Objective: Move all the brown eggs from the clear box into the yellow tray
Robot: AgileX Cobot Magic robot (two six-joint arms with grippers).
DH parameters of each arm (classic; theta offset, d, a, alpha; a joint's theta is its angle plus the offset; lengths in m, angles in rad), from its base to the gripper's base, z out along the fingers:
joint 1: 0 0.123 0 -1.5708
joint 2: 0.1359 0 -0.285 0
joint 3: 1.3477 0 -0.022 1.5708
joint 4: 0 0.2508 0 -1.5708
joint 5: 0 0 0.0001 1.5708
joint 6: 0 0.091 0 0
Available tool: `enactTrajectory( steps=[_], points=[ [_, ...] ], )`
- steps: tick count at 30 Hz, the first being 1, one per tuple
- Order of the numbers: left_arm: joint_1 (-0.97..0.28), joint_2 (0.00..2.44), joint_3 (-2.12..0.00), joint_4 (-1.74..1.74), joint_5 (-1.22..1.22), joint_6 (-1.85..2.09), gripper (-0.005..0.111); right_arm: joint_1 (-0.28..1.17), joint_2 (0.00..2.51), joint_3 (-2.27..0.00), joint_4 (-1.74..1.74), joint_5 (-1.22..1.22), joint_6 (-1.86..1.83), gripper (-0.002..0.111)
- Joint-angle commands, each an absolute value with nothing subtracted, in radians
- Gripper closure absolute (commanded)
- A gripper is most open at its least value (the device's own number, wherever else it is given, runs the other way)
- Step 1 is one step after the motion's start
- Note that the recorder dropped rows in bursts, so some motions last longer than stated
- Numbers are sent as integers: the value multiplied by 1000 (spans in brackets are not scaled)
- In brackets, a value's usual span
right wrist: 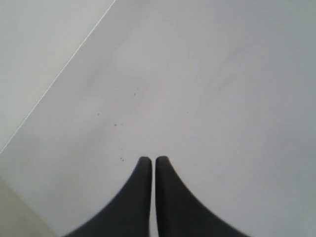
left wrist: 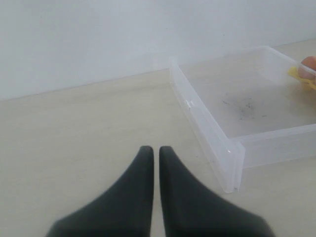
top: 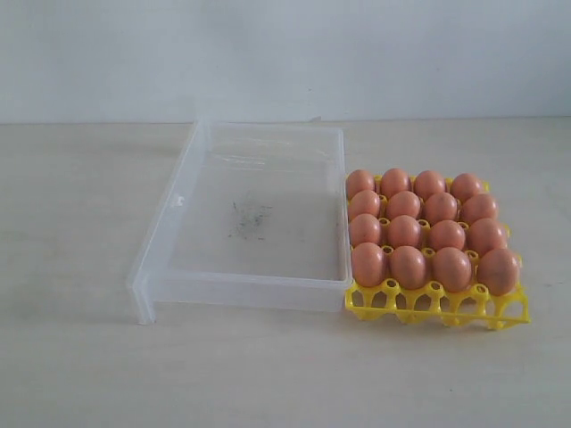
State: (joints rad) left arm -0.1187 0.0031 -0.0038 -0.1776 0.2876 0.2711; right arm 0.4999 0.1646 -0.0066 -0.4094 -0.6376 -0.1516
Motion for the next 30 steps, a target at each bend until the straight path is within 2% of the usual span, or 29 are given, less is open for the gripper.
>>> enactTrajectory(
  steps=[1,12,30],
  points=[
    [-125,0,0,-176,283,271,103,499,69,0,-479,-413,37,108],
    [-125,0,0,-176,283,271,103,499,11,0,-475,52,143,108],
    [-125,0,0,-176,283,271,103,499,11,0,-477,94,255,108]
  ],
)
